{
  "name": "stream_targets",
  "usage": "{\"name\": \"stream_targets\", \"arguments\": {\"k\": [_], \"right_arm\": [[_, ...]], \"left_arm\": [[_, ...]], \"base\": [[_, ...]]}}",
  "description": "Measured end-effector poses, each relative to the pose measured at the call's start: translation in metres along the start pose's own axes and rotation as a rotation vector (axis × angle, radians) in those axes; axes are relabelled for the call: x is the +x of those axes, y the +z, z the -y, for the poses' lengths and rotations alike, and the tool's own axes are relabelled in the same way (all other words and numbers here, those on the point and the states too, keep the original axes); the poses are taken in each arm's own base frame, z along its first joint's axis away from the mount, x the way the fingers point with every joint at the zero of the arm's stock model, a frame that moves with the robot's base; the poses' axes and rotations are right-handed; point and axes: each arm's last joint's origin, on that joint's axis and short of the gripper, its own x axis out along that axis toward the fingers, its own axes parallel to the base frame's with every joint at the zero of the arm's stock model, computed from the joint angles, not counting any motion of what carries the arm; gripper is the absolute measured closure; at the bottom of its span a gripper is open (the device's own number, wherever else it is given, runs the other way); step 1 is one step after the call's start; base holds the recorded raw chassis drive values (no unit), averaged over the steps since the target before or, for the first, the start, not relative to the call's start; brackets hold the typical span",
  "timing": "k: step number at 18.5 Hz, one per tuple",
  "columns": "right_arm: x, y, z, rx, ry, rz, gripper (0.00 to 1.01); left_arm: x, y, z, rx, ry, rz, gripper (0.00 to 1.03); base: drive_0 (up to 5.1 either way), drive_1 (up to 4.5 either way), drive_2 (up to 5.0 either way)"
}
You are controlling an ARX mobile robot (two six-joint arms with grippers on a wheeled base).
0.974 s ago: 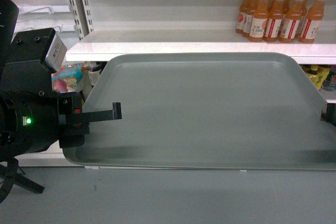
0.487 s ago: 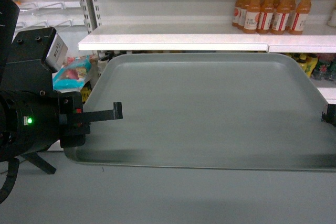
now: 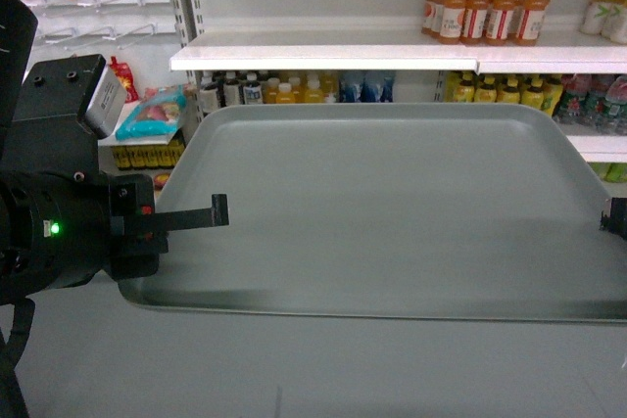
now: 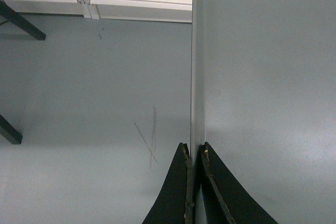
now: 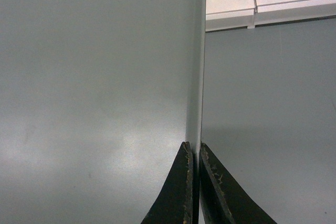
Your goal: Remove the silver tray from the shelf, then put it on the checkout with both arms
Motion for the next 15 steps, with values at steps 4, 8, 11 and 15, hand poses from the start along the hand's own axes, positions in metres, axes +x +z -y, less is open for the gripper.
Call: {"name": "stream_targets", "arguments": {"k": [4,8,11,15], "right_arm": [[0.0,0.0001,0.0001,0.0,0.0,0.001,0.99],[-0.0001,0.0002,-0.0001,0.0,0.001,0.001,0.99],[-0.0001,0.0006,-0.0002,-0.001,0.002,0.005,0.99],[-0.0001,-0.0003,0.0001,0.0,0.0,-0.002,0.99]], "left_arm": [[0.0,0.0002,0.0001,-0.001,-0.001,0.002,1.0],[0.0,0.0,0.0,0.0,0.0,0.0,1.0],[0.0,0.0004,0.0001,-0.001,-0.001,0.004,1.0],[0.0,-0.0003,0.0,0.001,0.0,-0.003,1.0]], "base": [[0.0,-4.17,4.3],[0.0,-4.18,4.2],[0.0,-4.22,4.2],[-2.3,-1.86,4.1]]}}
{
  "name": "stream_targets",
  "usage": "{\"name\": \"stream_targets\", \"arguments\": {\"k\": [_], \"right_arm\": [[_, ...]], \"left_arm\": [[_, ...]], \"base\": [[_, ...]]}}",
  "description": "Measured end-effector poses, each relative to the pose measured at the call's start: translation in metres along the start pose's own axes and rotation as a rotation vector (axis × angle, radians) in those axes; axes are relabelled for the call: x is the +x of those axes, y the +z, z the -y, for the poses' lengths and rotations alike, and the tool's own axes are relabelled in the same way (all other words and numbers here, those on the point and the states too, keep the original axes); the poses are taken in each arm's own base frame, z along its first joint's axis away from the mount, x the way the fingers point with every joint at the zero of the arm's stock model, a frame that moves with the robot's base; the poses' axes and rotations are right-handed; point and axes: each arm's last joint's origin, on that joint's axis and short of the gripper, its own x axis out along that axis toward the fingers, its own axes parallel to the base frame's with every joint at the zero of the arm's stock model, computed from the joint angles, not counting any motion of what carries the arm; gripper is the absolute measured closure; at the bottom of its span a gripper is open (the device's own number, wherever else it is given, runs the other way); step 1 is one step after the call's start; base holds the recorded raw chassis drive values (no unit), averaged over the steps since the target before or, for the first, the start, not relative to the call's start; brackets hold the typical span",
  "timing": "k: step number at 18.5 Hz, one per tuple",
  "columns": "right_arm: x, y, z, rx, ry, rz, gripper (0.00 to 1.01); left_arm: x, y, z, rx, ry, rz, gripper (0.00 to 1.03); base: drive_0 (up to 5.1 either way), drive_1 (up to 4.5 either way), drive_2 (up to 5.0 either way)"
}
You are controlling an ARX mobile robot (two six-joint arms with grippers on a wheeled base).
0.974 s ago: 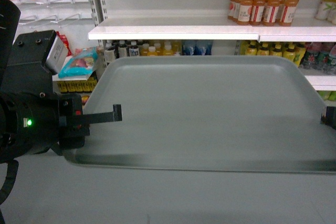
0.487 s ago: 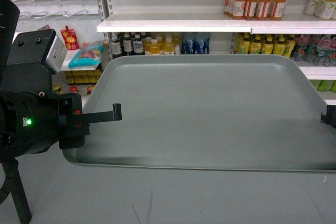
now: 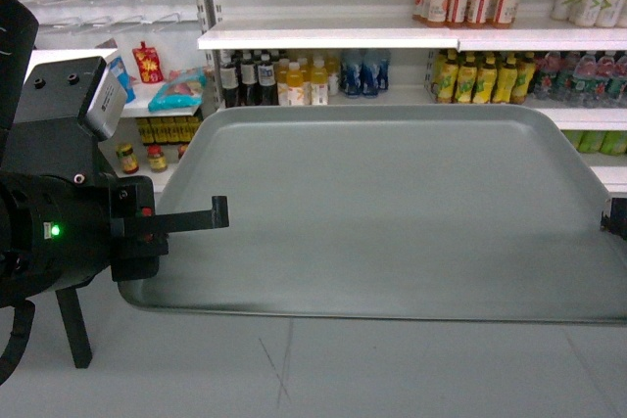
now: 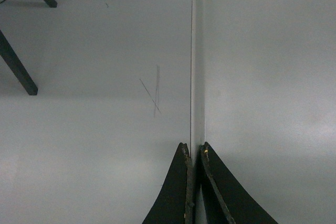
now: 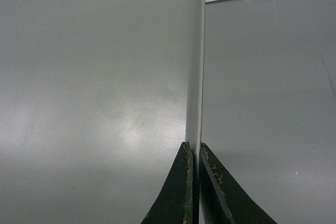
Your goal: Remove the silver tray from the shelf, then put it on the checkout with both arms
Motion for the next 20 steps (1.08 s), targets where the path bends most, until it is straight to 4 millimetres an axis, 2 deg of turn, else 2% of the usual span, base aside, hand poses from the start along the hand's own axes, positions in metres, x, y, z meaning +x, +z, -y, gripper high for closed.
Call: {"name": "stream_targets", "arguments": {"k": [20], "right_arm": [[-0.0001,0.0,-0.0001,0.0,0.0,0.0,0.99]], "left_arm": [[0.0,0.0,-0.0001,0.0,0.0,-0.001,1.0]], "base": [[-4.9,2.43,2.5]]}}
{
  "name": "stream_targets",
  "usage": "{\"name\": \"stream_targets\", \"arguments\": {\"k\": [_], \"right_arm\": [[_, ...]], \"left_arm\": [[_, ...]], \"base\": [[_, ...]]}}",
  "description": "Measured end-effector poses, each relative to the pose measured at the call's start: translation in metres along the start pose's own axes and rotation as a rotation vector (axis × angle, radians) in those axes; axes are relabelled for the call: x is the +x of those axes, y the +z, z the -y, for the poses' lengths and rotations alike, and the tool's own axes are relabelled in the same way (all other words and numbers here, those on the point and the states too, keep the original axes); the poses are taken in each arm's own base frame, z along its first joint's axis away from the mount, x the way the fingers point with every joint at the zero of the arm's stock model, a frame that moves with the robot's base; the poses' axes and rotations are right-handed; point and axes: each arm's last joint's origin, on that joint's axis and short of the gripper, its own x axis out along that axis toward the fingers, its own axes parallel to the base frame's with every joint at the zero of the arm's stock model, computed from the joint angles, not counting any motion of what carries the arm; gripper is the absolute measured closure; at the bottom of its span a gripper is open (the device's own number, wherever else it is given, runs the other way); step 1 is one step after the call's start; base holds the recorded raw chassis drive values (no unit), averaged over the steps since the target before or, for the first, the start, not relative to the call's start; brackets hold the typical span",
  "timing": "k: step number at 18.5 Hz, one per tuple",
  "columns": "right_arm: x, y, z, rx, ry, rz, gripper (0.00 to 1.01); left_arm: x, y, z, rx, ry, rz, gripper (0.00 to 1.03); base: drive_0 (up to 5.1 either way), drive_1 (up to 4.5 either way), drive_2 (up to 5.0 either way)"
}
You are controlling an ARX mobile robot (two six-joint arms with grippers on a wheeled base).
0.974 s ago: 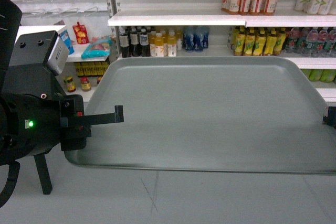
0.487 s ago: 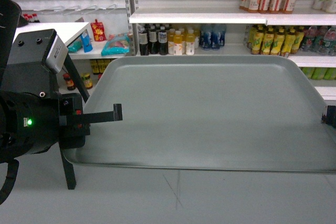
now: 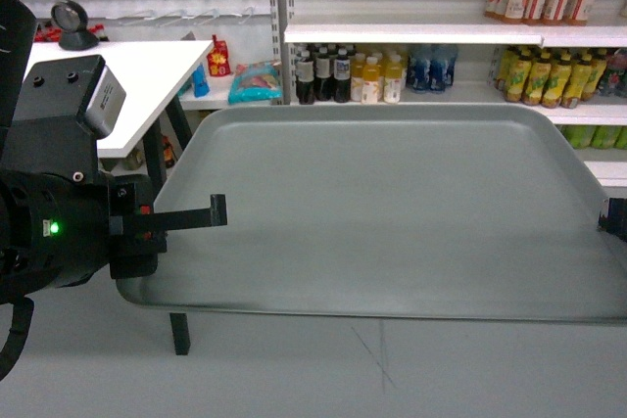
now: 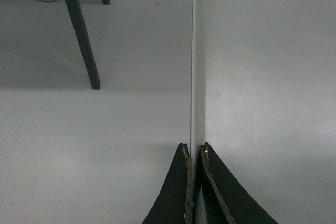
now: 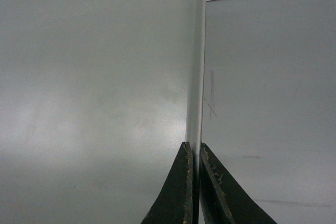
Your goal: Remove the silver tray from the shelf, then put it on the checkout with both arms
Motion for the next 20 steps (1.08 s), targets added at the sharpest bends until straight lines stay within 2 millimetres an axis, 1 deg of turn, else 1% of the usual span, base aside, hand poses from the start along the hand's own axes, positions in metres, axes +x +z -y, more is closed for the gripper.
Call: {"name": "stream_targets", "arguments": {"k": [20], "right_arm": [[0.0,0.0002,0.0,0.0,0.0,0.002,0.99]], "left_arm": [[-0.0001,0.0002,0.0003,-0.001,0.0,0.003,1.0]], "base": [[-4.9,2.46,2.5]]}}
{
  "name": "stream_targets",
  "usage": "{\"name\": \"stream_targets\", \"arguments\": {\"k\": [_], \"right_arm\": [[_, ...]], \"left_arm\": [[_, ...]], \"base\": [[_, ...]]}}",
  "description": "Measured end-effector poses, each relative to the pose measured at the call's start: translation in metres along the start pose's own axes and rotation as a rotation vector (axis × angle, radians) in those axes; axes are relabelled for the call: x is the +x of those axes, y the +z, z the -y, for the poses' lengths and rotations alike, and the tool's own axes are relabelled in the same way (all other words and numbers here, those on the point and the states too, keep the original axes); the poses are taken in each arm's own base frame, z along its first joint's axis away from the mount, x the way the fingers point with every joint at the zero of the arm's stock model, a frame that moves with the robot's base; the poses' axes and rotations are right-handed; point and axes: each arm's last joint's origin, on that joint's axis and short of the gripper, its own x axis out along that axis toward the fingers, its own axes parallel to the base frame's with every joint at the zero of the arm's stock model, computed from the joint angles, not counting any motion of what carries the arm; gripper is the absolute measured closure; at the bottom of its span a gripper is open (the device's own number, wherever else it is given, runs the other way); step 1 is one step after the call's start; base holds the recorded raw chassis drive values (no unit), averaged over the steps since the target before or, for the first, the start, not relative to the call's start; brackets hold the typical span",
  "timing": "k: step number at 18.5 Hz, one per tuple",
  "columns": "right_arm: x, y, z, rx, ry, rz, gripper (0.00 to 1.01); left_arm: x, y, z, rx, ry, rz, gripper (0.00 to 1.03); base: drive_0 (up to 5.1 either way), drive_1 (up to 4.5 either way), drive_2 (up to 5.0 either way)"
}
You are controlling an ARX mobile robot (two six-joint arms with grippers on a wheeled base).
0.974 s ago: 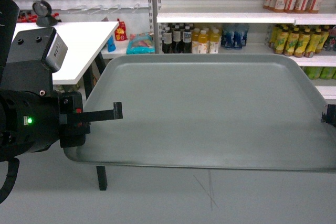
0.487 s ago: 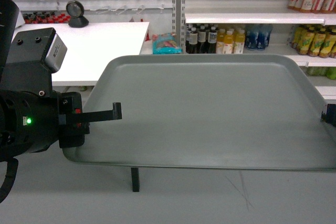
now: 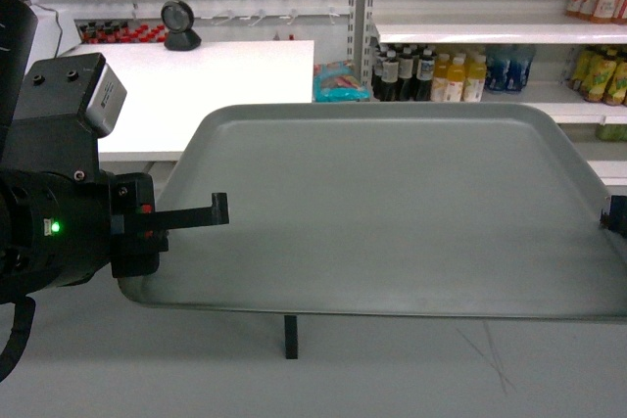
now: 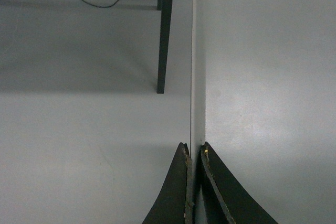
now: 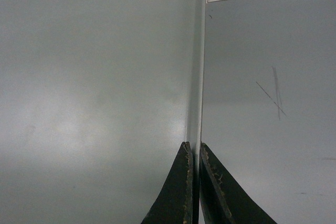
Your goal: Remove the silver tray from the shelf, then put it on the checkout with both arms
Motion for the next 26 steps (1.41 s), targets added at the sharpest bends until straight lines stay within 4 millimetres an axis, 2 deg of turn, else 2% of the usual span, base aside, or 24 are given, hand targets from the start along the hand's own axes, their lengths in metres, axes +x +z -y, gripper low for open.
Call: {"name": "stream_targets", "arguments": {"k": [26], "right_arm": [[-0.0002,0.0009,-0.002,-0.001,0.005,0.009,0.99]], "left_arm": [[0.0004,0.0003,-0.002,-0.001,0.006,-0.002,1.0]], "base": [[-4.9,2.49,2.5]]}}
